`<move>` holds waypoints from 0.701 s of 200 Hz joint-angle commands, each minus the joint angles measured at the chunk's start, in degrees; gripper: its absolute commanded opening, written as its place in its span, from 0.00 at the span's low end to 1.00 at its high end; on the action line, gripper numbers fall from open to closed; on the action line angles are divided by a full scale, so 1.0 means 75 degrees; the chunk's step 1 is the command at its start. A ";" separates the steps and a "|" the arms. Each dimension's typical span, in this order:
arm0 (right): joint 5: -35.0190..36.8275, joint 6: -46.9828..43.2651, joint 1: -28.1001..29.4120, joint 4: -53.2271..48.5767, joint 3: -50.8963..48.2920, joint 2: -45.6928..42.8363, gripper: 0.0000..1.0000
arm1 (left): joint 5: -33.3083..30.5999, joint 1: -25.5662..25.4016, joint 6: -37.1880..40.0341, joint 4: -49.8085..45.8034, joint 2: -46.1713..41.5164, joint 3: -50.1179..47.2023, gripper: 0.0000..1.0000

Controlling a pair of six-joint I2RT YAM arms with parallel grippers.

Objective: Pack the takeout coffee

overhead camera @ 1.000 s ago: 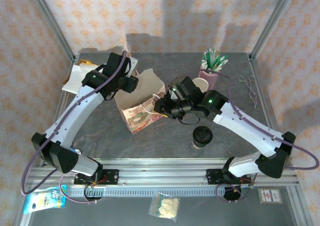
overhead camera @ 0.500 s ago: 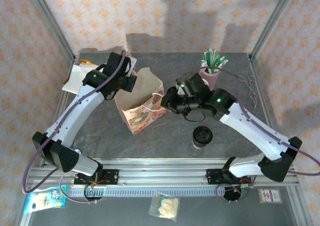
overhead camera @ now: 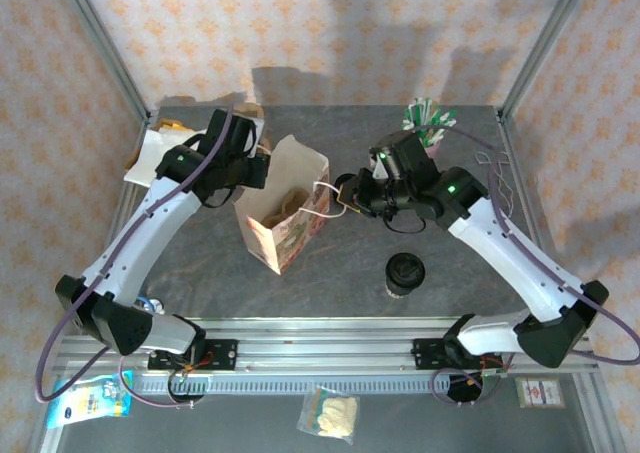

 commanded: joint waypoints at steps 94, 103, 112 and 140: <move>0.0025 -0.1284 -0.0132 -0.1089 0.1936 0.1031 0.15 | 0.0647 0.0205 -0.0860 -0.0202 -0.0379 -0.0193 0.01; 0.0001 -0.1284 -0.0132 -0.1092 0.1957 0.1047 0.15 | 0.0623 0.0231 -0.0920 -0.0230 -0.0410 -0.0158 0.13; 0.0000 -0.1280 -0.0132 -0.1093 0.1968 0.1047 0.15 | 0.0615 0.0275 -0.0970 -0.0252 -0.0434 -0.0089 0.21; 0.0062 -0.1329 -0.0132 -0.1136 0.2077 0.1036 0.16 | 0.0364 0.0389 -0.1179 -0.0319 -0.0446 0.0273 0.49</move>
